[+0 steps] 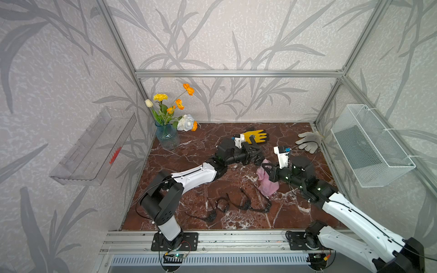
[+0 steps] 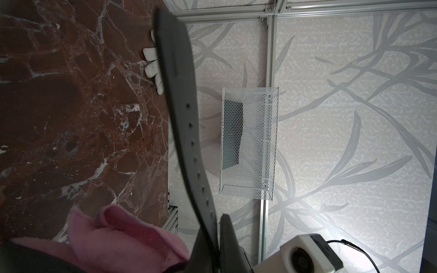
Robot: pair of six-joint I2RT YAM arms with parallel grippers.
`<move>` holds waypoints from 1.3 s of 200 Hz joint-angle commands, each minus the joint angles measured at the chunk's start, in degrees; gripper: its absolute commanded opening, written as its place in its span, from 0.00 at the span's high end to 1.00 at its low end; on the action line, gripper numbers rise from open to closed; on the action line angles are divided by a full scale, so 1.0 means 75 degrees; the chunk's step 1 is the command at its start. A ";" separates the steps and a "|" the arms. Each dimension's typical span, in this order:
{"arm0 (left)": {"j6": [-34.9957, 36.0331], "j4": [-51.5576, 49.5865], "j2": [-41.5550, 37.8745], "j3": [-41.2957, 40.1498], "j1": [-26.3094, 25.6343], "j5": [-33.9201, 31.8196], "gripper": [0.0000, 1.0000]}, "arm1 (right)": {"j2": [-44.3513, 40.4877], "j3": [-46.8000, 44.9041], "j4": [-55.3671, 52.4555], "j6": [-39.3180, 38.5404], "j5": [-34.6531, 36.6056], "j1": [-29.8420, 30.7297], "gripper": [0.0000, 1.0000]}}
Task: Wipe the watch dial
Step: Wipe the dirt from the watch dial.
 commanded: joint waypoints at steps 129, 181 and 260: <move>0.0028 0.0132 -0.0418 -0.0117 -0.0062 0.0148 1.00 | 0.0501 0.0305 0.0617 0.0196 0.1276 0.0285 1.00; 0.0023 0.0134 -0.0462 -0.0126 -0.0062 0.0190 1.00 | 0.0774 0.0473 0.1256 -0.0304 -0.0189 0.0529 1.00; 0.0011 0.0182 -0.0565 -0.0220 -0.0062 0.0138 1.00 | 0.1032 0.1164 -0.1275 -0.0115 0.3311 0.0797 1.00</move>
